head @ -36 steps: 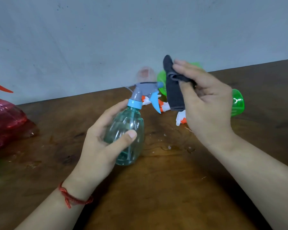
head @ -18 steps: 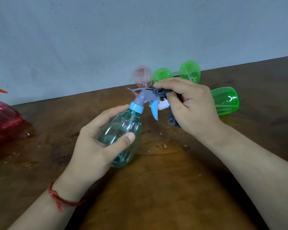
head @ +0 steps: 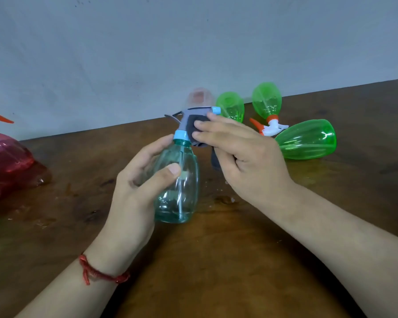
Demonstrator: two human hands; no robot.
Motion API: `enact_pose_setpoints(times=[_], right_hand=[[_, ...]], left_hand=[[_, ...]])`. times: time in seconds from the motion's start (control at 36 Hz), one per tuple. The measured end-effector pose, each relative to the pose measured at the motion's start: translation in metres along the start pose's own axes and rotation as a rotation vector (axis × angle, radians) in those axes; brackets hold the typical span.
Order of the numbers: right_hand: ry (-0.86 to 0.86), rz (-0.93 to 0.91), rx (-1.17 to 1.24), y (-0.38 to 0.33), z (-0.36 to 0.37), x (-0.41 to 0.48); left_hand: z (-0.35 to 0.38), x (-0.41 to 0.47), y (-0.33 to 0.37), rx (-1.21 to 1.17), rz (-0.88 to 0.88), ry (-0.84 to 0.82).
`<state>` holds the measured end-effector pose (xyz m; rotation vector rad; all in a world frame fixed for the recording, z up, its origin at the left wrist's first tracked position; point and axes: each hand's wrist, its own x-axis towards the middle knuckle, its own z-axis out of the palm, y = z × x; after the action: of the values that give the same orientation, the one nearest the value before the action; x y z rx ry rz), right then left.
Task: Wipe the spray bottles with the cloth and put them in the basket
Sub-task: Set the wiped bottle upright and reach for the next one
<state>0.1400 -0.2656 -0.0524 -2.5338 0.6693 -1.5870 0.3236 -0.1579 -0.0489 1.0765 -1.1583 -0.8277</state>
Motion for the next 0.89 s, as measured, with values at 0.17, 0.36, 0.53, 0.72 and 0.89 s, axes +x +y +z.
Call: enact_pose_setpoints(times=[0.17, 0.36, 0.53, 0.72, 0.89], right_hand=[[-0.008, -0.086, -0.005, -0.001, 0.004, 0.0], [-0.079, 0.493, 0.464, -0.012, 0.0, 0.002], [-0.34, 0.61, 0.656, -0.027, 0.006, 0.0], [-0.329, 0.613, 0.689, -0.041, 0.009, 0.001], [-0.42, 0.531, 0.546, -0.074, 0.018, 0.012]], left_hand=[[-0.008, 0.004, 0.001, -0.008, 0.008, 0.082], [-0.01, 0.006, -0.004, 0.01, 0.094, 0.224], [-0.013, 0.007, -0.007, -0.018, 0.08, 0.253], [-0.023, 0.006, 0.006, 0.187, 0.167, 0.272], [-0.049, -0.026, 0.03, 0.311, 0.139, 0.364]])
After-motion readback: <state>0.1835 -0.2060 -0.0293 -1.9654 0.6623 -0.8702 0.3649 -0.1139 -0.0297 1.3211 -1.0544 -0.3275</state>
